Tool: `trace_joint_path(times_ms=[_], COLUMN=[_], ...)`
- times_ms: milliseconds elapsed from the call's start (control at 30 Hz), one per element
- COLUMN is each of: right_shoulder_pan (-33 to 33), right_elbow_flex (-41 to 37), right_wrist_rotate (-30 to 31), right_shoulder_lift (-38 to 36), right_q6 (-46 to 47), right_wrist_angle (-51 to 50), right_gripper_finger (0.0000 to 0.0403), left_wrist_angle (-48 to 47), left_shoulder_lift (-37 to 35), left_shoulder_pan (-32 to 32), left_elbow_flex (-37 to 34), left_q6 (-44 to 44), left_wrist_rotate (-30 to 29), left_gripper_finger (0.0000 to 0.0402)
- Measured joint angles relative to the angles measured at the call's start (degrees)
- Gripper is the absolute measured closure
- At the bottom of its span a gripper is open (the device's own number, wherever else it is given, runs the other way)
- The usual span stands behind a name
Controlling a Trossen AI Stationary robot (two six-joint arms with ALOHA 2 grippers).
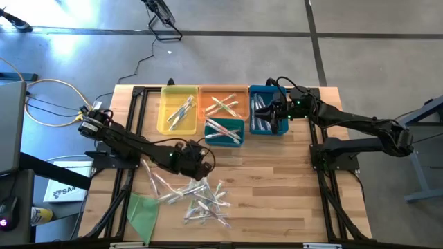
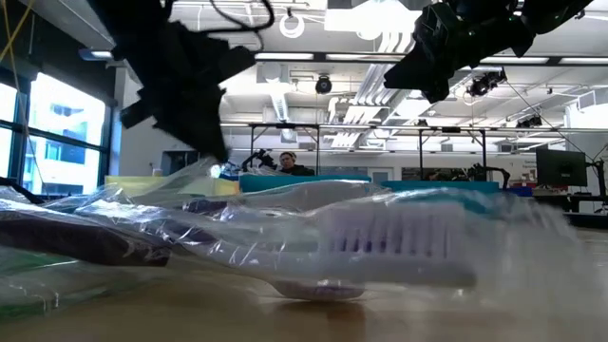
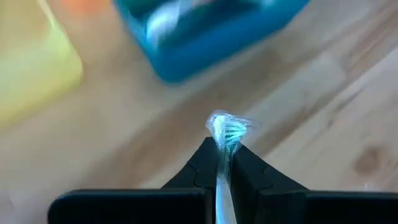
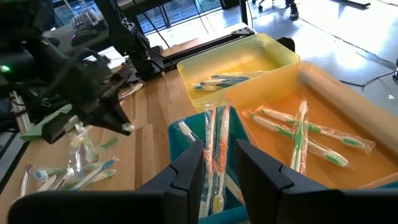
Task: Pick & Place Toothbrushes
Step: Put the green toothbrush into the orange bin
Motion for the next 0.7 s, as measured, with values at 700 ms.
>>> trace_joint_path(times_ms=[700], right_shoulder_pan=[-0.01], right_elbow_flex=[-0.01], right_wrist_rotate=[0.0], right_shoulder_lift=[0.0], right_q6=[0.01], right_wrist_angle=[-0.03], right_gripper_finger=[0.0318], left_wrist_angle=[-7.74], left_shoulder_lift=[-0.08], left_shoulder_pan=[13.25], left_elbow_flex=[29.66], left_q6=[50.7], left_wrist_rotate=[-0.45], left_gripper_finger=[0.039])
